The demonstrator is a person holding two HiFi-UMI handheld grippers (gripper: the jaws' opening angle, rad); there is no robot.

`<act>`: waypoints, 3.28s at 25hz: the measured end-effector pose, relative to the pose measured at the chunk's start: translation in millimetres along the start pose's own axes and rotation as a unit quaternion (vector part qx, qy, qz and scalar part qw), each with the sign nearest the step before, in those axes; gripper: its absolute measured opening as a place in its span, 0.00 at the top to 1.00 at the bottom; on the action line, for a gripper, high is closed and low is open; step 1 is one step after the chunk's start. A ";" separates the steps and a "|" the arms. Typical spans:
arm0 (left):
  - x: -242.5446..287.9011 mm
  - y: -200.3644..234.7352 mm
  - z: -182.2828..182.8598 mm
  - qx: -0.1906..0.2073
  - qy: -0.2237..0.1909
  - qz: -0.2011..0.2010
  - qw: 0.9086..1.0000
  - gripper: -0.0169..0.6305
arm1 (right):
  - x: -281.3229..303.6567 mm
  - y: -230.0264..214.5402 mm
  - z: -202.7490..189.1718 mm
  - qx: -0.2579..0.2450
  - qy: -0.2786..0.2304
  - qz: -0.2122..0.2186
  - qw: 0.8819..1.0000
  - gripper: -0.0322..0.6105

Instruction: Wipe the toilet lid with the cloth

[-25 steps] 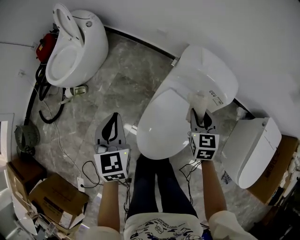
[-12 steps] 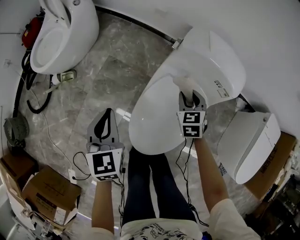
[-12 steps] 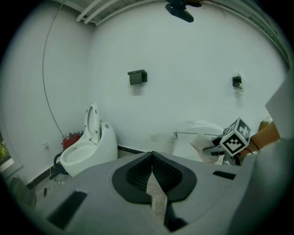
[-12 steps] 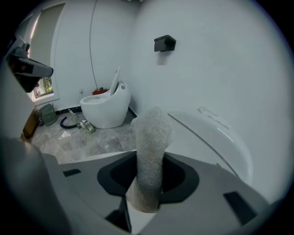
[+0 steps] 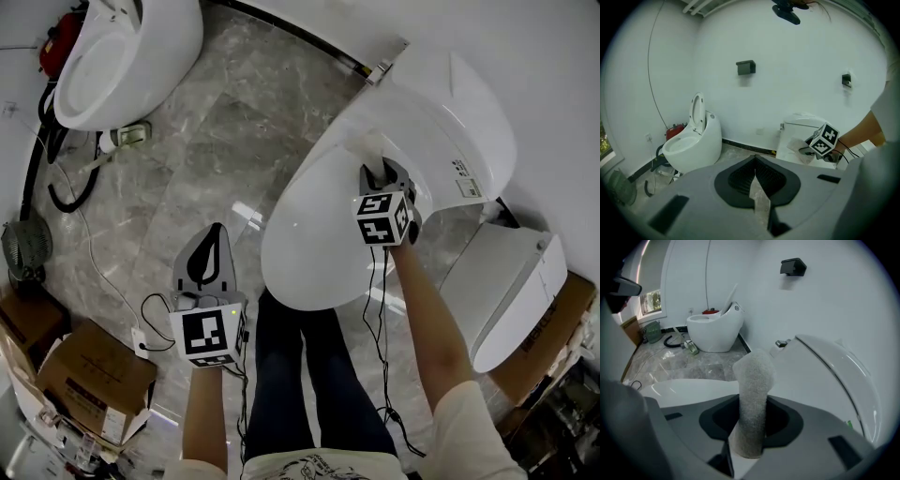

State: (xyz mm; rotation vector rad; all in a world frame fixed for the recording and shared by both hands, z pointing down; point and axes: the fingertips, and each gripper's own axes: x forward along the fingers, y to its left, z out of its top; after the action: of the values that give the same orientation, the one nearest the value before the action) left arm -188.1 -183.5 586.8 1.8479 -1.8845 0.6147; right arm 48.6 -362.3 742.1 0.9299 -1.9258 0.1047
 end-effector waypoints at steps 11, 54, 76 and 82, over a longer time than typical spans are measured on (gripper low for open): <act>0.0 -0.1 -27.8 -0.027 0.015 0.004 1.000 0.96 | 31.9 13.1 -4.4 -0.002 0.027 0.019 0.999 0.77; -79.2 32.9 -88.6 -0.078 0.017 0.044 0.996 0.96 | -79.7 297.4 -43.0 -0.001 0.002 0.238 0.971 0.78; -73.0 8.2 -72.6 -0.064 0.010 0.020 0.998 0.96 | -135.8 322.4 -115.8 -0.083 0.034 0.390 0.916 0.77; -64.0 -5.5 -60.6 -0.058 0.008 0.009 0.998 0.96 | -128.8 276.6 -122.8 -0.080 0.026 0.374 0.924 0.77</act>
State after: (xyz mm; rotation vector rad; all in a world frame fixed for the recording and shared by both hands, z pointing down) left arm -181.5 -96.2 598.5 1.7500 -1.8877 0.5142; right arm -8.1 -41.7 788.6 0.0422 -2.1053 0.4063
